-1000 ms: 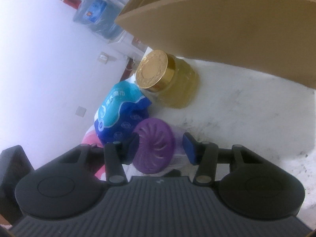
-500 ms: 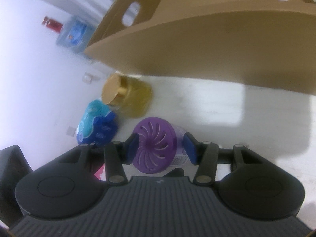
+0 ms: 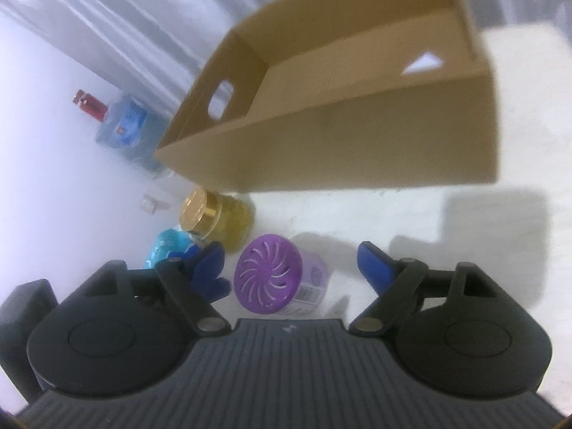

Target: Organize objects

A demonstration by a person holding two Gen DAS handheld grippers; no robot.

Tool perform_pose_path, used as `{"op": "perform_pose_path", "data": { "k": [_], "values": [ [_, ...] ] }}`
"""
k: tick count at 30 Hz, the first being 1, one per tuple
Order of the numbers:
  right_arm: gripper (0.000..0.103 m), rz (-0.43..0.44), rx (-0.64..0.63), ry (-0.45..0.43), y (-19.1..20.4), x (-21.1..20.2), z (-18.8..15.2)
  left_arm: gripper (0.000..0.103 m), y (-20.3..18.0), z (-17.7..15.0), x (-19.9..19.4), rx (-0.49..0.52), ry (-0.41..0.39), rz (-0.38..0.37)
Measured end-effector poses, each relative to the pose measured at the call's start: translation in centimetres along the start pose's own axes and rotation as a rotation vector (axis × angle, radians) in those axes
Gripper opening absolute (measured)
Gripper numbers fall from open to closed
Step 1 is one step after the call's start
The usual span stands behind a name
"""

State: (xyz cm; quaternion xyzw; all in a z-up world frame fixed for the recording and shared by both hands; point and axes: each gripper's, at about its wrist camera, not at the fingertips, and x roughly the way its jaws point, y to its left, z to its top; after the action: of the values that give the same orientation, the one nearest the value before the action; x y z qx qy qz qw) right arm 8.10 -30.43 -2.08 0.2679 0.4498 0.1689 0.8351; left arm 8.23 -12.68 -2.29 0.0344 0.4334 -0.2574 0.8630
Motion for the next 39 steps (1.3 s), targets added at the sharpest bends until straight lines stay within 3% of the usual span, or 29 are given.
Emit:
{"op": "perform_pose_path", "data": {
  "k": [6,10,12,16,25,31,39],
  "values": [
    [0.09,-0.12,-0.134,-0.131,2.1,-3.8,-0.7,0.093,-1.0,-0.4,-1.6,0.035,-0.042,-0.036],
    [0.102,-0.212,-0.242,-0.225,3.7,-6.1,-1.6,0.094,-0.3,0.2,-2.0,0.03,-0.038,-0.053],
    [0.102,-0.242,-0.294,-0.27,4.4,-7.4,-2.1,0.103,-0.5,0.4,-3.0,0.018,-0.05,-0.064],
    [0.102,-0.294,-0.342,-0.313,5.1,-9.4,-2.6,0.103,-0.8,0.0,-4.4,0.027,-0.096,-0.065],
    [0.102,-0.376,-0.365,-0.411,5.9,-13.9,-3.9,0.103,-1.2,-0.9,-6.0,0.046,-0.113,-0.074],
    [0.102,-0.408,-0.377,-0.446,6.4,-15.3,-4.9,0.103,0.1,-1.1,-7.0,-0.036,-0.108,-0.135],
    [0.102,-0.539,-0.431,-0.531,8.3,-16.2,-5.4,0.103,2.1,-1.6,-8.4,-0.16,-0.161,-0.18]
  ]
}}
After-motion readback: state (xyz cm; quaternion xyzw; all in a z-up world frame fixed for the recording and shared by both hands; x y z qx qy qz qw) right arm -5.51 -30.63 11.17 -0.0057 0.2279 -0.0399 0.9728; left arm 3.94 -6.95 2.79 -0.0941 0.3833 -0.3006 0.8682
